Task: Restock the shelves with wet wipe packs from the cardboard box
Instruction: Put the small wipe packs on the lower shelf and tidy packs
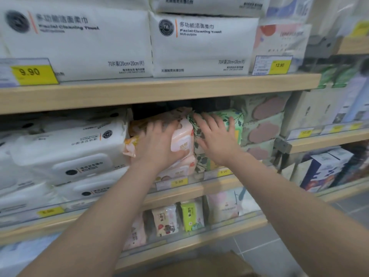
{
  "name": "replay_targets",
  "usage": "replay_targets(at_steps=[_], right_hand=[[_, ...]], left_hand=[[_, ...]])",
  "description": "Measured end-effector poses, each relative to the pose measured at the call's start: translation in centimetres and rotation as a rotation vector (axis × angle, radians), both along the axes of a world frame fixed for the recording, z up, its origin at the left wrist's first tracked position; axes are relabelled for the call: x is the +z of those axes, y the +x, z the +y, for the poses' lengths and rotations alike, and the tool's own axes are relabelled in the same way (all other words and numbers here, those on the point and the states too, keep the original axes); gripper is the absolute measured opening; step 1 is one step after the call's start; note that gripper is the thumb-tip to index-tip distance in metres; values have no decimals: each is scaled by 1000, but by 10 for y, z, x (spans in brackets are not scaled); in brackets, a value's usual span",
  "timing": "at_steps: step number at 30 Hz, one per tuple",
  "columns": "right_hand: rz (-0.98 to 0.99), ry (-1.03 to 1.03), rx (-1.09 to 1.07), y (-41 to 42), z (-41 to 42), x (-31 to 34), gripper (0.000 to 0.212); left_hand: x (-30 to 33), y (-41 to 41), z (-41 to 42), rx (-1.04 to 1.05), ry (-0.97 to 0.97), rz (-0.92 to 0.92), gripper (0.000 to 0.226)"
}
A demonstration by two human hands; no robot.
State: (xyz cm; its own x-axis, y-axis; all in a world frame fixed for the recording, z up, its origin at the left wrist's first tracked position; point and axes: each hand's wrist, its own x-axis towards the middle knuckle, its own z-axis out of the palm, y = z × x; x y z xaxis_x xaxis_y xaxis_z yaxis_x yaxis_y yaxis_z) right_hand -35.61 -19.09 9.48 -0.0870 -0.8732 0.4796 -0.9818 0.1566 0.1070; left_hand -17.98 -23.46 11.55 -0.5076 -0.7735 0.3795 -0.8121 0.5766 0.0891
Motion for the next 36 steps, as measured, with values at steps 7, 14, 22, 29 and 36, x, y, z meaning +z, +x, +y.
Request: replay_targets(at_steps=[7, 14, 22, 29, 36], right_hand=[[21, -81, 317, 51, 31, 1, 71], [162, -99, 339, 122, -13, -16, 86], [181, -183, 95, 135, -32, -20, 62], [62, -35, -50, 157, -61, -10, 47], [18, -123, 184, 123, -44, -9, 68]], left_hand=[[29, 102, 11, 24, -242, 306, 63], [-13, 131, -24, 245, -211, 41, 74], [-20, 136, -35, 201, -371, 96, 57], [-22, 135, -39, 183, -416, 128, 49], [-19, 131, -36, 185, -377, 127, 54]])
